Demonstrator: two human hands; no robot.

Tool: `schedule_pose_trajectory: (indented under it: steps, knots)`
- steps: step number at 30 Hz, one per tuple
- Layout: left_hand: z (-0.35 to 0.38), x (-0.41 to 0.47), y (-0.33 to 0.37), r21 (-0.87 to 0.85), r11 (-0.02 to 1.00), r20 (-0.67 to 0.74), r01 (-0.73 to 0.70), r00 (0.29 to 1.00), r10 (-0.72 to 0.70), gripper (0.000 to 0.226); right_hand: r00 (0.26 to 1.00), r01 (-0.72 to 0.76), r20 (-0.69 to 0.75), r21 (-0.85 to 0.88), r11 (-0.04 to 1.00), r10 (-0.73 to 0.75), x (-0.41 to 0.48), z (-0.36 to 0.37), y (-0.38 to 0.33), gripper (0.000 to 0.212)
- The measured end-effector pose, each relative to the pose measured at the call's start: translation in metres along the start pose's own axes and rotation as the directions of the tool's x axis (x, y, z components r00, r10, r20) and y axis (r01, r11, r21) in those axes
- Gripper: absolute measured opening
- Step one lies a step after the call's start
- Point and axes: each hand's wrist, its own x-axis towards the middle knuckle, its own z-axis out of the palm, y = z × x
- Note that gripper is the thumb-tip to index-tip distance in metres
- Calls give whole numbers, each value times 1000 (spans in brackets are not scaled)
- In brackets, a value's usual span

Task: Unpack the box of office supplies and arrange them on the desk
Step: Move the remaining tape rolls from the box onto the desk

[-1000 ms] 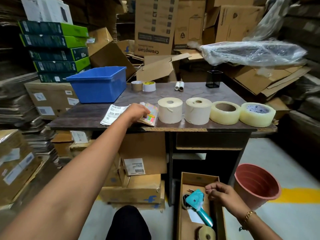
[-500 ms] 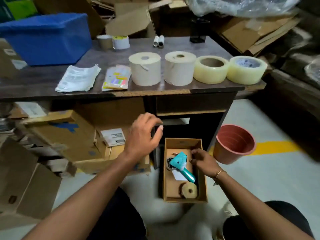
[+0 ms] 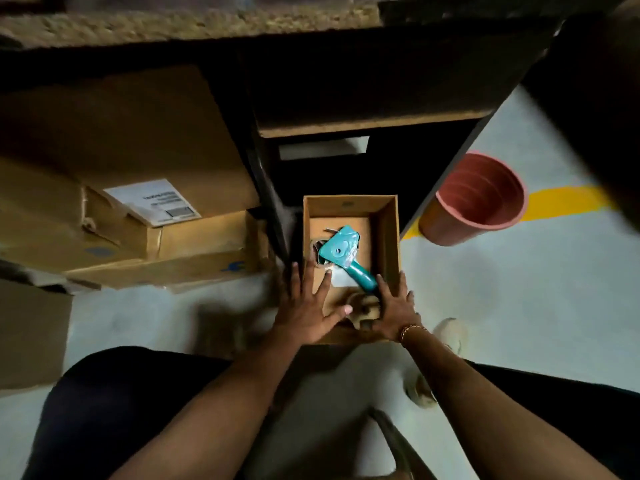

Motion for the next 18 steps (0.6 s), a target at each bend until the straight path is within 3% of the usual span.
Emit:
schedule_pose_trajectory:
  steps: [4, 8, 15, 18]
  knots:
    - [45, 14, 0, -82, 991, 81, 104, 992, -97, 92, 999, 24, -50, 70, 997, -20, 24, 25, 25, 121]
    - [73, 14, 1, -108, 990, -17, 88, 996, -90, 91, 982, 89, -174, 43, 995, -80, 29, 43, 38, 119]
    - [107, 6, -13, -149, 989, -15, 22, 1000, -24, 72, 994, 18, -108, 149, 989, -1, 30, 68, 48, 117]
    - [104, 3, -12, -135, 991, -111, -17, 994, 2, 76, 993, 31, -120, 136, 990, -15, 29, 67, 50, 119]
